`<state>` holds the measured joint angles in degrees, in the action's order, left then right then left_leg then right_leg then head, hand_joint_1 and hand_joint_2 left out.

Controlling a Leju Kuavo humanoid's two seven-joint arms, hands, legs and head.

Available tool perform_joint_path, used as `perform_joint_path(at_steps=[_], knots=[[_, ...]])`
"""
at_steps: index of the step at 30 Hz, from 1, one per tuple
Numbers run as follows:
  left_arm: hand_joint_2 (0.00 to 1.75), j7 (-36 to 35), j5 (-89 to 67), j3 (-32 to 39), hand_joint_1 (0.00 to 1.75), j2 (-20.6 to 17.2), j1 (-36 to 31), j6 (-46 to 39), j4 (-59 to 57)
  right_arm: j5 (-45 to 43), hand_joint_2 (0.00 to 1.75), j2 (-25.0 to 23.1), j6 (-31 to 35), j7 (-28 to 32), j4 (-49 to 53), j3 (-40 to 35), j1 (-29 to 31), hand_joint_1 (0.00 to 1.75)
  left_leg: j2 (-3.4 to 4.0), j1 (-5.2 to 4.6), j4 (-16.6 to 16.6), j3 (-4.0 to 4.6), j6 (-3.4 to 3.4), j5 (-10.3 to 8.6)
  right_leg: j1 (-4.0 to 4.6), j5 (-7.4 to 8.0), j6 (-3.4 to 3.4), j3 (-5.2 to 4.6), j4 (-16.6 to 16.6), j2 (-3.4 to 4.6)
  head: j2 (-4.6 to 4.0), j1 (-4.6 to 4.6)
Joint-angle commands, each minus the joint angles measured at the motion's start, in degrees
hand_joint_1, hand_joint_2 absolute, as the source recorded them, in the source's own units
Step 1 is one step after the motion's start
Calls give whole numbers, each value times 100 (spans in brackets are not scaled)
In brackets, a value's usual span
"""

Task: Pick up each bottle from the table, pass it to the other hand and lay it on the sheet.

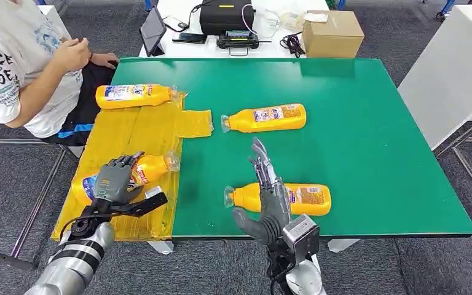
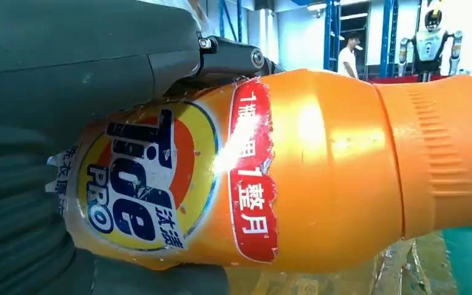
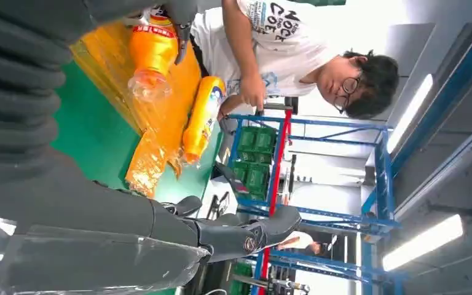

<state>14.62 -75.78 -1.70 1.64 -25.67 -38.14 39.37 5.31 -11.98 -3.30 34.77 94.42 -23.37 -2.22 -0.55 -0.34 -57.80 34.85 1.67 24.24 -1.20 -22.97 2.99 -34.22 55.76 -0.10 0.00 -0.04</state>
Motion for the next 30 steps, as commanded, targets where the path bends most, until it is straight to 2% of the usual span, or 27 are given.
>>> perform_joint_path(at_steps=[1, 7, 13, 14, 15, 16, 18, 21, 25, 30], knots=[[175, -19, 12, 89, 175, 40, -225, 70, -566, -15, 175, 84, -7, -16, -295, 46, 136, 0, 5, 12, 1, -25, -12, 10, 13, -7, -15, 27, -6, 1, 0, 0], [175, -24, 128, 101, 175, 45, -409, 442, -855, 25, 175, 71, -42, -67, -402, 24, 163, 0, 6, 16, -1, -33, -14, 14, 17, -9, -18, 38, -8, 2, 0, 0], [175, -198, -212, -204, 175, 33, -531, 821, -1176, 33, 175, 49, -73, -142, -512, 61, 182, 0, 5, 14, 5, -35, -14, 8, 15, -5, -18, 41, -11, 2, 0, 0], [175, -171, -151, -191, 169, 31, -539, 956, -1210, 31, 175, 44, -85, -155, -540, 72, 188, 0, 3, 6, 6, -30, -8, 4, 6, -2, -10, 32, -8, 2, 0, 0], [175, -139, -89, -189, 94, 19, -562, 1169, -1269, 21, 175, 30, -104, -170, -579, 90, 193, 0, 7, 13, 7, -42, -14, 8, 14, -4, -18, 45, -12, 3, 0, 0], [175, -43, 57, -125, 26, 30, -571, 1364, -1306, 16, 175, 19, -117, -178, -606, 99, 197, 0, 8, 15, 3, -43, -16, 10, 16, -6, -19, 46, -10, 4, 0, 0], [175, -15, 84, -117, 26, 24, -567, 1383, -1307, 16, 175, 13, -116, -178, -625, 100, 202, 0, 7, 8, 6, -41, -10, 4, 8, -2, -12, 42, -9, 4, 0, 0], [175, 53, 184, -153, 0, -25, -533, 1792, -1393, -13, 175, 18, -199, -300, -719, 105, 232, 0, 16, 10, 5, -44, -11, 7, 11, -1, -13, 43, -10, 12, 0, 0], [175, 112, 287, -190, 0, -99, -518, 2273, -1600, -10, 175, -5, -204, -292, -880, 150, 296, 0, 27, 12, 13, -69, -14, 10, 13, 0, -19, 69, -17, 24, 0, 0], [175, 181, 323, -276, 0, -84, -443, 2337, -1611, -50, 175, -28, -213, -328, -919, 192, 288, 0, 17, 3, 15, -85, -9, 6, 4, -1, -12, 85, -13, 16, 0, 0]])
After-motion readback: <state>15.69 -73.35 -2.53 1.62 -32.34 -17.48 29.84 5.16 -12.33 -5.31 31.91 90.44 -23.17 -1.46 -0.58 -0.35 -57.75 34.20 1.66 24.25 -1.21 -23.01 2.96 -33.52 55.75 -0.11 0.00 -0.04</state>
